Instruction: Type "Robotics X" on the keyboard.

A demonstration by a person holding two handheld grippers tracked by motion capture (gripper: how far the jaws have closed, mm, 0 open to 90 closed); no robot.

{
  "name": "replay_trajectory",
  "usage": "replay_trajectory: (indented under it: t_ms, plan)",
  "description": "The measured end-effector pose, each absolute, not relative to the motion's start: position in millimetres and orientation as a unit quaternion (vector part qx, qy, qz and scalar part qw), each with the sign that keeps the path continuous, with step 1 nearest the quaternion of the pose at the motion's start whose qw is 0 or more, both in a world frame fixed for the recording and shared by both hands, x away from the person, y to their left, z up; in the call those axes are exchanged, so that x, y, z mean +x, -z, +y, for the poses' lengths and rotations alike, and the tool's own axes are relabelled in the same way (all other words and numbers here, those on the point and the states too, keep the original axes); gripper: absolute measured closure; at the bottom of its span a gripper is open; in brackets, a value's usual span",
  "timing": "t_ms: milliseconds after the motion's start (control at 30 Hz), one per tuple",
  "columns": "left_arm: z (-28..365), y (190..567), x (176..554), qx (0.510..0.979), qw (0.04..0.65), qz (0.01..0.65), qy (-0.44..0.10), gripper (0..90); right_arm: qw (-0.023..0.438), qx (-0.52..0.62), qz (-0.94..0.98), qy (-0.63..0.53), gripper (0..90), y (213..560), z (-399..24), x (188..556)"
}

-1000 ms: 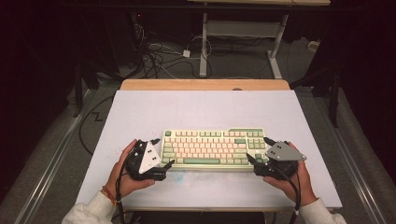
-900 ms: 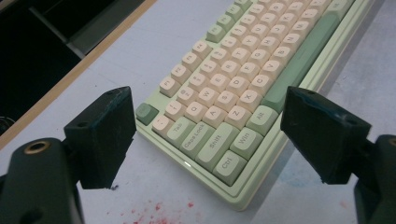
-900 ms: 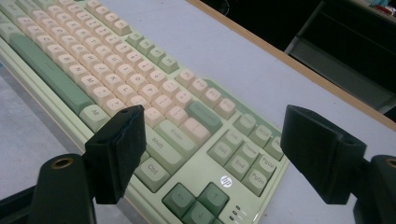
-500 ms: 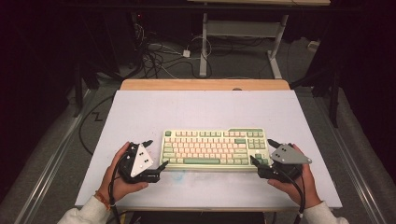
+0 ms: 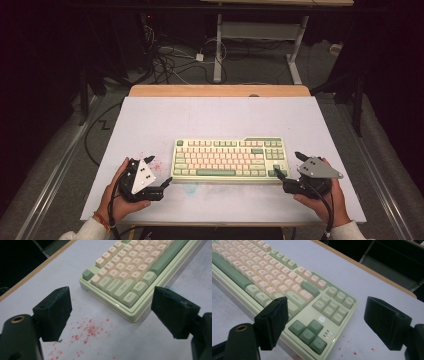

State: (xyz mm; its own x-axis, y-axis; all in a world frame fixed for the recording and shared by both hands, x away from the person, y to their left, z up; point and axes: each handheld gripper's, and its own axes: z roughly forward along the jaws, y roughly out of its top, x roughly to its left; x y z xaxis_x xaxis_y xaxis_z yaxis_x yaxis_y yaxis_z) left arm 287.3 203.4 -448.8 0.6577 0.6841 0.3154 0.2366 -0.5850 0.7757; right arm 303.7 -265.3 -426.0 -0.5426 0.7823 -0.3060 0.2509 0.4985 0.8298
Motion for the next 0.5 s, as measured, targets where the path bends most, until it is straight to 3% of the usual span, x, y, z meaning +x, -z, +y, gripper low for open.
replay_trajectory:
  t_ms: [500]
  plan:
    - [219,465,284,0.847,0.327,0.288,-0.304,16.0,0.355,0.358,0.785,-0.36,19.6,440,-285,300]
